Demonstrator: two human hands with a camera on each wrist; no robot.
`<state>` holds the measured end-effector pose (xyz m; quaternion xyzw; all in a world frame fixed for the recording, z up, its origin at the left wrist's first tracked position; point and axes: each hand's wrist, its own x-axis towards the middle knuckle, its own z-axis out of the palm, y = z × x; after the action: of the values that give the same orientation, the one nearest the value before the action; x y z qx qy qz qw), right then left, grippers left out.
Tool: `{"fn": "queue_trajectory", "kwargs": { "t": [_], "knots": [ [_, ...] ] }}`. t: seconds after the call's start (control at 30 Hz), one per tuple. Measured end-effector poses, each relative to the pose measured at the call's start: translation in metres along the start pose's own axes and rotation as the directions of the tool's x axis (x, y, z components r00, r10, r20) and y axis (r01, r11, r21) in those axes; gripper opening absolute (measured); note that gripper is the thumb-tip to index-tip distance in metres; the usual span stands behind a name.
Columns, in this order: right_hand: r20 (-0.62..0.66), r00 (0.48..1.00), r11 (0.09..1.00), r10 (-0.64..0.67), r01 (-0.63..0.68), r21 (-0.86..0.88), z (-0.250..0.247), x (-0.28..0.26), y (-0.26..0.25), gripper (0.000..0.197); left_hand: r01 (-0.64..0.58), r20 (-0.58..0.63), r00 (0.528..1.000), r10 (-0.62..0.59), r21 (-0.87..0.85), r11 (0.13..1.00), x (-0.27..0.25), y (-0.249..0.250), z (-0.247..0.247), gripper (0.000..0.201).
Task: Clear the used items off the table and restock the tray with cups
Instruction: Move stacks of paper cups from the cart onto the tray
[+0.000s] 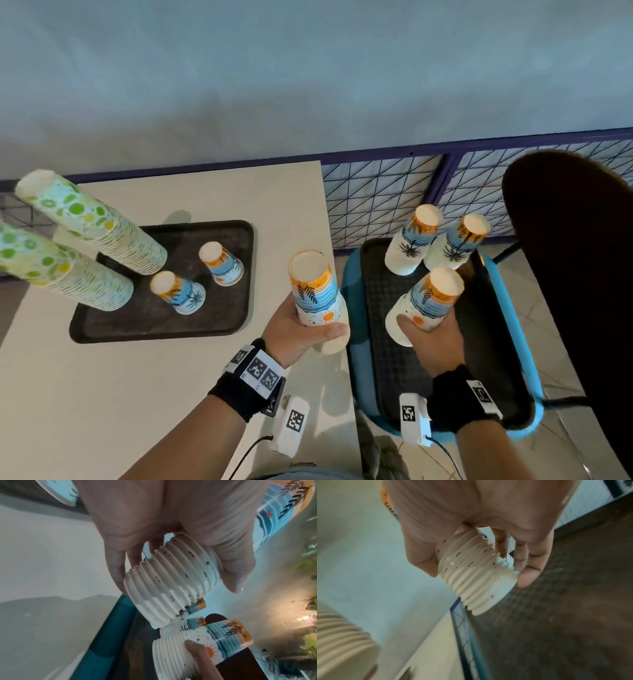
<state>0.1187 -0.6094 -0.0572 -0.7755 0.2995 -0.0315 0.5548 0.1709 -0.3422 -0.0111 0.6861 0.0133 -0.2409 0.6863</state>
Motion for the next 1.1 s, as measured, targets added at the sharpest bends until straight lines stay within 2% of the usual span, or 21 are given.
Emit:
{"fn": "queue_trajectory", "kwargs": {
  "t": [0.2,0.33,0.47,0.53,0.6,0.77,0.93,1.1],
  "knots": [
    [0.209,0.969,0.990,-0.133,0.119,0.078,0.087,-0.043,-0.050,0.050,-0.029,-0.176,0.984,0.020,-0.050,0.998,-0.046,-0.012,-0.082,0.069],
    [0.319,0.923,0.977,-0.215,0.207,0.059,0.157,-0.064,-0.092,0.053,-0.069,-0.284,0.955,0.080,0.050,0.996,-0.077,0.002,-0.145,0.072],
    [0.366,0.881,0.953,-0.300,0.292,0.079,0.222,-0.074,-0.136,0.056,-0.122,-0.402,0.897,0.185,0.177,0.977,-0.087,0.023,-0.211,0.081],
    [0.368,0.875,0.949,-0.313,0.305,0.081,0.253,-0.073,-0.153,0.062,-0.130,-0.445,0.870,0.212,0.207,0.970,-0.082,0.030,-0.241,0.086],
    [0.334,0.884,0.945,-0.326,0.317,0.081,0.281,-0.069,-0.166,0.070,-0.144,-0.467,0.854,0.231,0.215,0.966,-0.075,0.037,-0.265,0.082],
    [0.262,0.919,0.955,-0.296,0.287,0.072,0.327,-0.060,-0.188,0.074,-0.184,-0.454,0.851,0.264,0.214,0.959,-0.051,0.043,-0.291,0.076],
    [0.195,0.942,0.959,-0.274,0.284,-0.023,0.358,-0.046,-0.183,0.076,-0.098,-0.419,0.889,0.186,0.223,0.970,-0.026,0.022,-0.302,0.091],
    [0.226,0.951,0.974,-0.209,0.223,-0.036,0.378,-0.039,-0.169,0.081,0.015,-0.405,0.911,0.079,0.222,0.975,-0.009,-0.004,-0.306,0.092]
  ]
}}
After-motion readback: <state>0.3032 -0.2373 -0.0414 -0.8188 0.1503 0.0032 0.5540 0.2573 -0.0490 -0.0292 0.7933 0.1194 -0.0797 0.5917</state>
